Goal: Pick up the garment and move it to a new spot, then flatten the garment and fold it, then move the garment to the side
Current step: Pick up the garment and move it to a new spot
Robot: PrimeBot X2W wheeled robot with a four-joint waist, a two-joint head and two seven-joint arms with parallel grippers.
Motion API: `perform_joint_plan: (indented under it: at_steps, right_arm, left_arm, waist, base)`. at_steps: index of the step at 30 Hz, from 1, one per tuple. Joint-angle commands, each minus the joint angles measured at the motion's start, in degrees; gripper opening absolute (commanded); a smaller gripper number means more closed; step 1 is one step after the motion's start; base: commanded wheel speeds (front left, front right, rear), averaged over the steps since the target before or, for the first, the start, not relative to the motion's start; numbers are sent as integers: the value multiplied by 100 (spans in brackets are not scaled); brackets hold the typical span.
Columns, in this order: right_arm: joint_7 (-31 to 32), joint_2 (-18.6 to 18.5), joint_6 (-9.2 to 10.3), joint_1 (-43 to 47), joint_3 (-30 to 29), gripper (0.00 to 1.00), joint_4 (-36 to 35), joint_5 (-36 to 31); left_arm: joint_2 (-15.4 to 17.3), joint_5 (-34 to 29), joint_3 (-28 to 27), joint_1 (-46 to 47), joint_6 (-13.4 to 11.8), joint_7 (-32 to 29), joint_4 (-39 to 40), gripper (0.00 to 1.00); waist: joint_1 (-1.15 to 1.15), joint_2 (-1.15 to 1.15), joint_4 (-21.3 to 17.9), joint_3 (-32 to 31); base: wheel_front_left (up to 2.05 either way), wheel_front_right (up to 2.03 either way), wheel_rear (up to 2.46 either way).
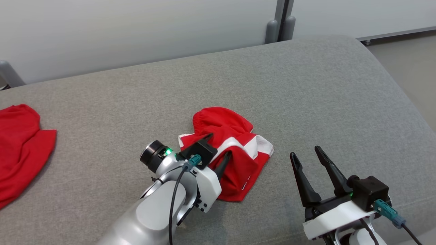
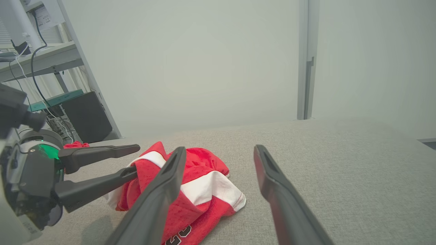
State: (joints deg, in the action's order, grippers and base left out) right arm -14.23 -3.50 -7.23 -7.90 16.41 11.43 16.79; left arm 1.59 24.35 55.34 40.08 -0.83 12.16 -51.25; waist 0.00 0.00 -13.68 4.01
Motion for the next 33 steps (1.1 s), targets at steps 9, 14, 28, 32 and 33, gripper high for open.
perform_joint_plan:
  at_steps: [9, 14, 28, 32, 33]
  right_arm:
    - [-77, 41, -25, 17, 67, 100, -183, 14]
    - [-77, 44, -25, 88, 68, 100, -301, 16]
    - [-77, -98, -25, 504, 113, 100, -124, 11]
    - [-77, -95, -25, 609, 131, 100, -95, 23]
    - [-77, -92, -25, 619, 147, 100, -86, 26]
  left_arm:
    - [220, 566, -979, -573, -483, 280, 1010, 100]
    - [518, 582, -1870, -1617, -568, 283, 2637, 100]
    - [686, 117, -2670, -3367, -581, 284, 4094, 100]
    - [600, 30, -2815, -3572, -553, 284, 4072, 100]
    - [584, -5, -2838, -3591, -540, 284, 4063, 100]
  waist:
    - [0, 0, 386, -224]
    - [0, 0, 707, -374]
    - [0, 0, 1100, -607]
    - [0, 0, 1137, -616]
    - [0, 0, 1143, -614]
  base:
    - [0, 0, 0]
    - [0, 0, 0]
    - [0, 0, 0]
    - [0, 0, 0]
    - [0, 0, 0]
